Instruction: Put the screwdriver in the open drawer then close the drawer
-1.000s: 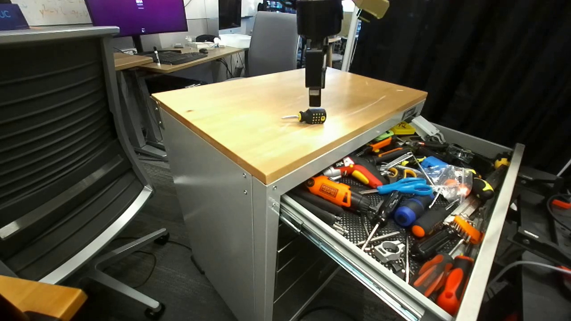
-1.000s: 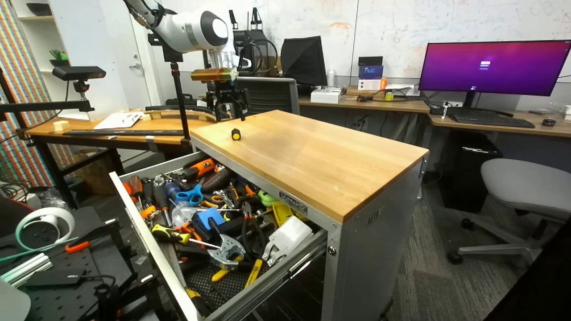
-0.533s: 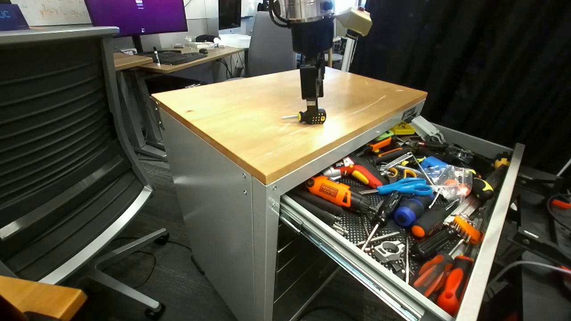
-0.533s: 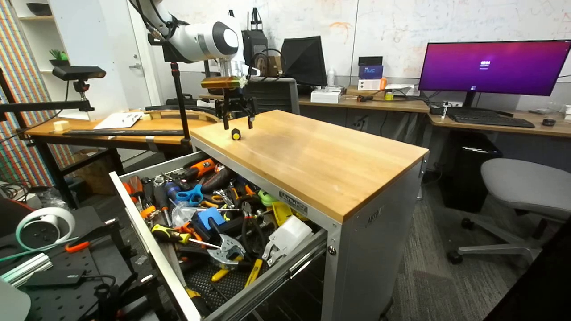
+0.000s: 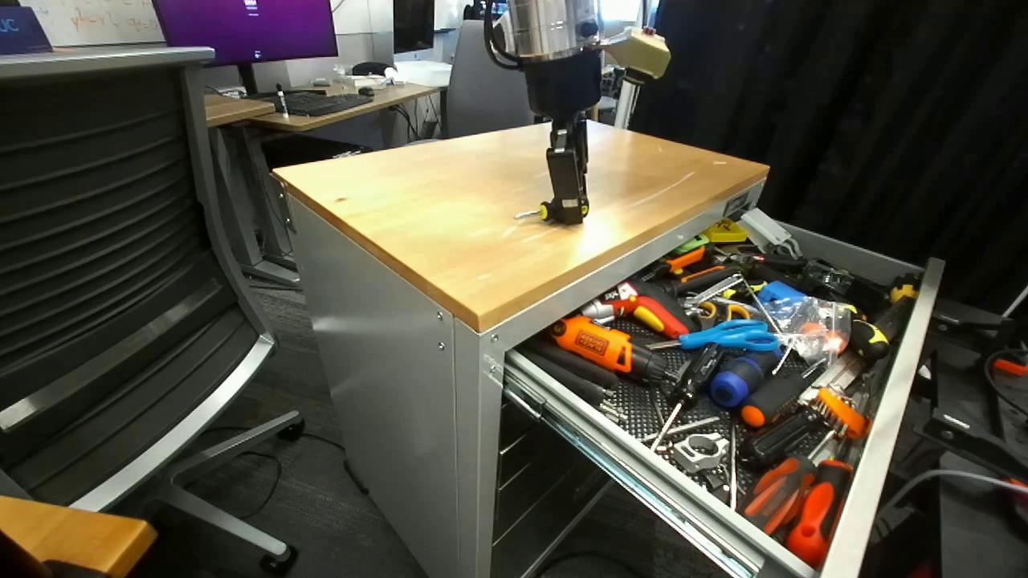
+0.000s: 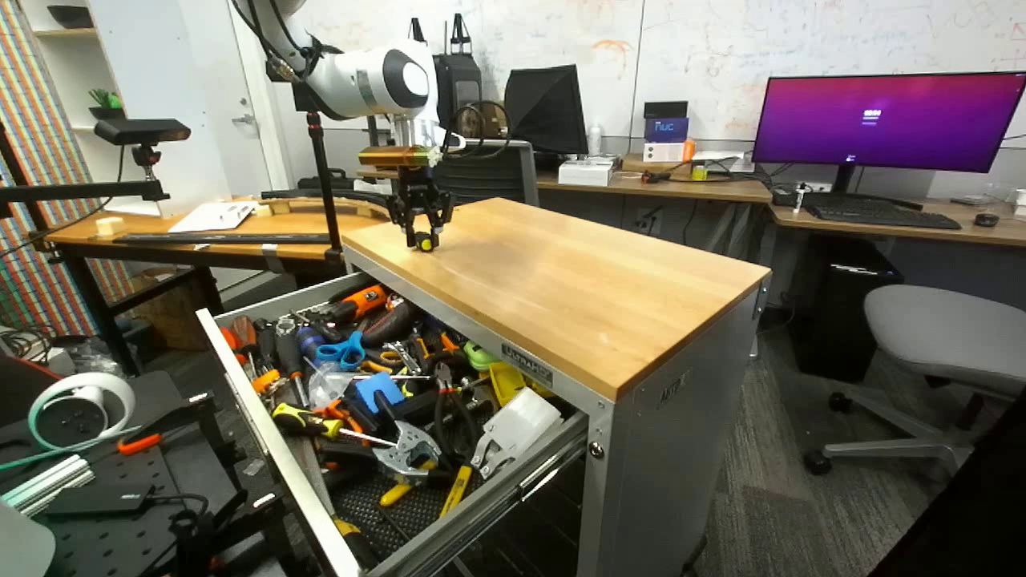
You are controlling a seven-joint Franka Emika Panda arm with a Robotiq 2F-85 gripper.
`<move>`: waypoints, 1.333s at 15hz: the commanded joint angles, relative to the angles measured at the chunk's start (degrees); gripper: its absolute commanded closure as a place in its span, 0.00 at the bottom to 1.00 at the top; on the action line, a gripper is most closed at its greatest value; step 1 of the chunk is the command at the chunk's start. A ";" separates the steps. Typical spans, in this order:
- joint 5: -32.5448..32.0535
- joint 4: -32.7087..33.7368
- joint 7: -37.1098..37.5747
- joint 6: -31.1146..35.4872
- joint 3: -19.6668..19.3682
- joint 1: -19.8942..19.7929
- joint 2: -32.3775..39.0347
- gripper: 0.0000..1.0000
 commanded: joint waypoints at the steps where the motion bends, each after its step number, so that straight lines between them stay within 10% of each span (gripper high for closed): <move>1: 2.64 -3.39 -1.82 -4.08 0.97 -1.15 -4.69 0.75; 9: 9.02 -20.48 0.16 -9.90 1.79 -2.42 -15.94 0.75; 20: 3.62 -25.20 7.34 2.69 2.02 2.00 -8.07 0.75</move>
